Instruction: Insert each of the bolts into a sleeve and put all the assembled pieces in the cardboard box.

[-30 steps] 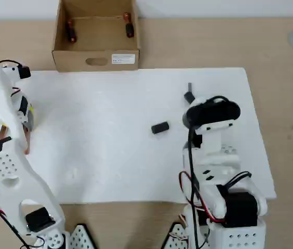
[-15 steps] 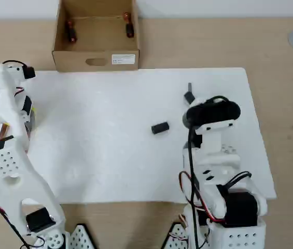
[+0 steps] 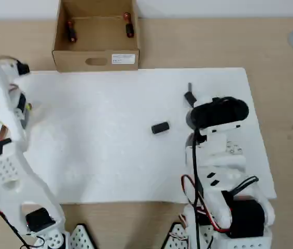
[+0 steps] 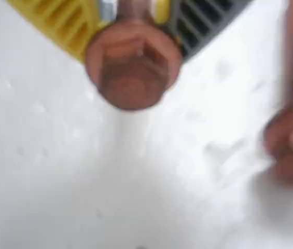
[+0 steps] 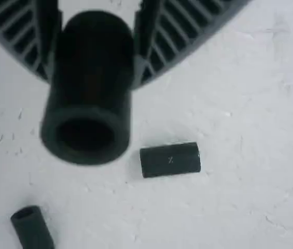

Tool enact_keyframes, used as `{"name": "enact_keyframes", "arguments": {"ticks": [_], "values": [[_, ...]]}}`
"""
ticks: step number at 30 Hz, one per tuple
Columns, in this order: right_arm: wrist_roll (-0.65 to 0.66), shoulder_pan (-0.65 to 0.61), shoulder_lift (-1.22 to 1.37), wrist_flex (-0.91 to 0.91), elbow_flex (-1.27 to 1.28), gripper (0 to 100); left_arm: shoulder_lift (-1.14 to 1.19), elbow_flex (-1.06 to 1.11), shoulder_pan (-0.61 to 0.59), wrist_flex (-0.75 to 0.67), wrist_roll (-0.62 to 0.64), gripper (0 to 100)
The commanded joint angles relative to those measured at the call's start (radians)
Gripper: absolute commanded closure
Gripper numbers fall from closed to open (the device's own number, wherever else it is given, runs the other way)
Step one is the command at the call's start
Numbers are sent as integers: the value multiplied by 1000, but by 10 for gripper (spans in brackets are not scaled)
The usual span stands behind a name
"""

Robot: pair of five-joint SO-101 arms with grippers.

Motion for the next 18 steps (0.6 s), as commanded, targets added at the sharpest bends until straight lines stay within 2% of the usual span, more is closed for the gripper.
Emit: {"name": "enact_keyframes", "arguments": {"ticks": [1,5,13,18], "values": [[46,7,-5,-11,-58,989,-223,28,25,20,0,996],[51,5,-4,38,-93,989,-424,114,48,20,63,996],[52,5,-10,78,-91,989,-829,330,135,12,69,996],[52,5,-10,69,-47,989,-1086,578,175,-124,98,997]]}}
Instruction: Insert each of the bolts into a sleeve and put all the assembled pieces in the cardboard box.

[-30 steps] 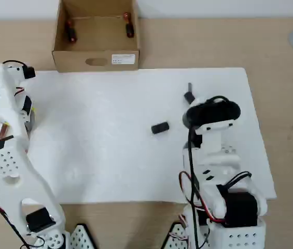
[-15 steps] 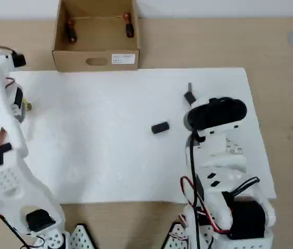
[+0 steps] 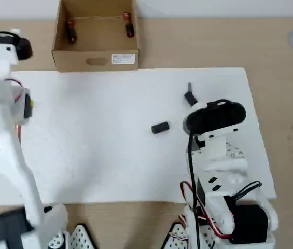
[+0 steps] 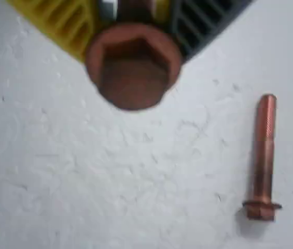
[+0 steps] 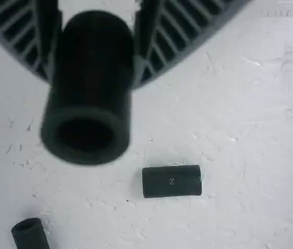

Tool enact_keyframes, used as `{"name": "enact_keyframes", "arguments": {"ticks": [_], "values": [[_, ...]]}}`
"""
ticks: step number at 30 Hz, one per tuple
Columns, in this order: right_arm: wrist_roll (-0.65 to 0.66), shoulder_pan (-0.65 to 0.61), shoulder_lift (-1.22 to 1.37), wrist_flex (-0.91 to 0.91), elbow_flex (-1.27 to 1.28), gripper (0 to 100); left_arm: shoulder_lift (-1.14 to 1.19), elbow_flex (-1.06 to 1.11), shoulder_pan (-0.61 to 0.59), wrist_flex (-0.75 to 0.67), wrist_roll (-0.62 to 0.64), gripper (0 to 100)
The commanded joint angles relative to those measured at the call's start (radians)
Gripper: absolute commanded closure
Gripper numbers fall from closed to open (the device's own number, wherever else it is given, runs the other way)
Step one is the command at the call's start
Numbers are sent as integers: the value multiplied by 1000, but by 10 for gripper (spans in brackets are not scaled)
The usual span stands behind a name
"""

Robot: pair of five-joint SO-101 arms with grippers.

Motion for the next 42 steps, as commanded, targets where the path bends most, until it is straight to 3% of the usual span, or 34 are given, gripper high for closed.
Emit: {"name": "enact_keyframes", "arguments": {"ticks": [1,12,20,25,30,37,42], "values": [[6,5,-7,-9,12,989,-223,189,20,-129,48,997],[6,5,-8,-192,177,989,-874,911,18,-569,221,997],[6,2,-8,-322,274,989,-1254,1247,18,-710,379,998],[0,-97,-8,-391,325,989,-1431,1369,28,-729,483,998],[0,-179,-8,-497,384,989,-1428,1389,83,-727,620,998],[6,-328,-8,-543,429,989,-1429,1387,244,-730,838,998],[14,-420,-7,-606,473,989,-1429,1387,368,-844,977,998]]}}
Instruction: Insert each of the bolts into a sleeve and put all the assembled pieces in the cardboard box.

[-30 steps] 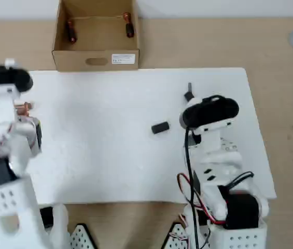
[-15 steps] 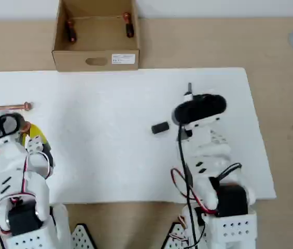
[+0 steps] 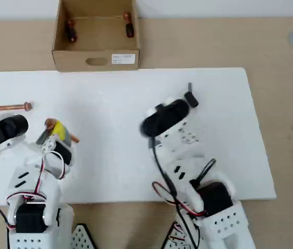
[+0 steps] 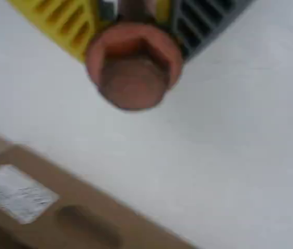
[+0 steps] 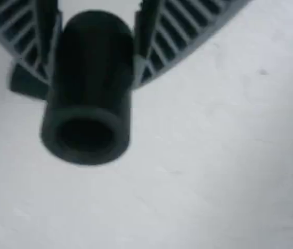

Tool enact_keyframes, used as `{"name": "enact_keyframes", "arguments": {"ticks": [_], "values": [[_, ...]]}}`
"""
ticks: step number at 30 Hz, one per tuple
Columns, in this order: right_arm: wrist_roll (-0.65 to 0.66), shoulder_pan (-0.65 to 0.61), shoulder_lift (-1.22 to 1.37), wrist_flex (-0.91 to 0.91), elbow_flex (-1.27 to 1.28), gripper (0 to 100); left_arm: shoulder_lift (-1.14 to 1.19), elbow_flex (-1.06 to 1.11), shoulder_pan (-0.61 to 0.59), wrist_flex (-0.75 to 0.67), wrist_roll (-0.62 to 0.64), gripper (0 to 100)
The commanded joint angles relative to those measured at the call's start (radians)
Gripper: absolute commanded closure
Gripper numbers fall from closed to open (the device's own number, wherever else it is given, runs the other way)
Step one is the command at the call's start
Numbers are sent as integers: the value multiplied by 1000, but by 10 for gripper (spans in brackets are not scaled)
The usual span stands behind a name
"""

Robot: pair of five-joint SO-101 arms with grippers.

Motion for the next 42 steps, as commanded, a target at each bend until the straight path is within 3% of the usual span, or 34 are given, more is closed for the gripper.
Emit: {"name": "enact_keyframes", "arguments": {"ticks": [1,5,15,42], "values": [[32,-71,-10,-48,16,989,-15,-8,86,-107,68,998],[95,-127,-10,-54,38,989,-15,-12,170,-192,69,998],[224,-191,-10,-54,45,989,-15,-132,344,-193,72,998],[239,-239,-10,-140,28,989,-13,-163,348,-195,117,998]]}}
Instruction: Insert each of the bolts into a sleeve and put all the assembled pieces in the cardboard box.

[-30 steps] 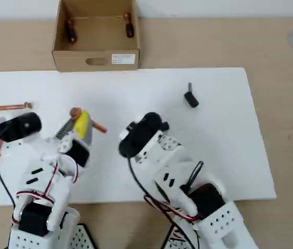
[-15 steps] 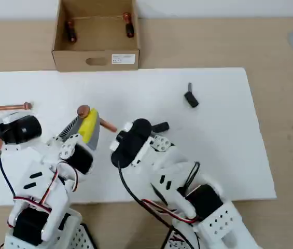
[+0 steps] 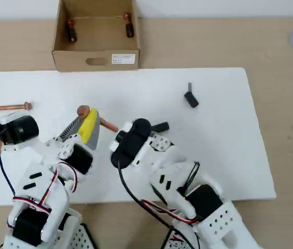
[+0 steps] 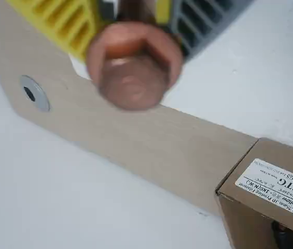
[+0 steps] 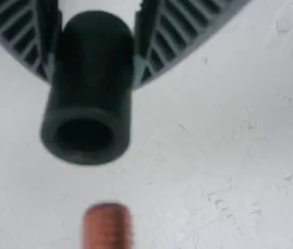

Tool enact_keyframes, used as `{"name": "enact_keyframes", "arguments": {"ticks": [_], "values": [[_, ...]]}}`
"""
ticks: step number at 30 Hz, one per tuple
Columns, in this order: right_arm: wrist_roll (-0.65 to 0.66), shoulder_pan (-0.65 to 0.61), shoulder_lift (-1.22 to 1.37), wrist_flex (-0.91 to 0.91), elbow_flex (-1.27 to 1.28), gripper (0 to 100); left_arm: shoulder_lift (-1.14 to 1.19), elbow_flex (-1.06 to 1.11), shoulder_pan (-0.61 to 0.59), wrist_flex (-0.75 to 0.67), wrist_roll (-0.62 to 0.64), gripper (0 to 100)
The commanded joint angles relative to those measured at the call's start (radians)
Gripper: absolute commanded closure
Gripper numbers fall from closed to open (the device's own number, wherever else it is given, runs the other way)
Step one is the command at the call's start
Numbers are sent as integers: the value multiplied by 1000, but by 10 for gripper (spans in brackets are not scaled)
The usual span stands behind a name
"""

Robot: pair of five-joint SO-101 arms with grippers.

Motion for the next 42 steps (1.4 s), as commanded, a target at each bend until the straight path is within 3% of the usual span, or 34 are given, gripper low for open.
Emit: {"name": "enact_keyframes", "arguments": {"ticks": [1,30,37,42], "values": [[8,-36,-12,-25,-19,989,-12,-48,8,-23,6,998],[57,-41,-12,-64,-38,989,-12,-26,86,66,-2,998],[57,-41,-12,-64,-44,989,-13,-28,75,101,-75,998],[57,-42,-12,-64,-58,989,-13,-26,160,101,-77,998]]}}
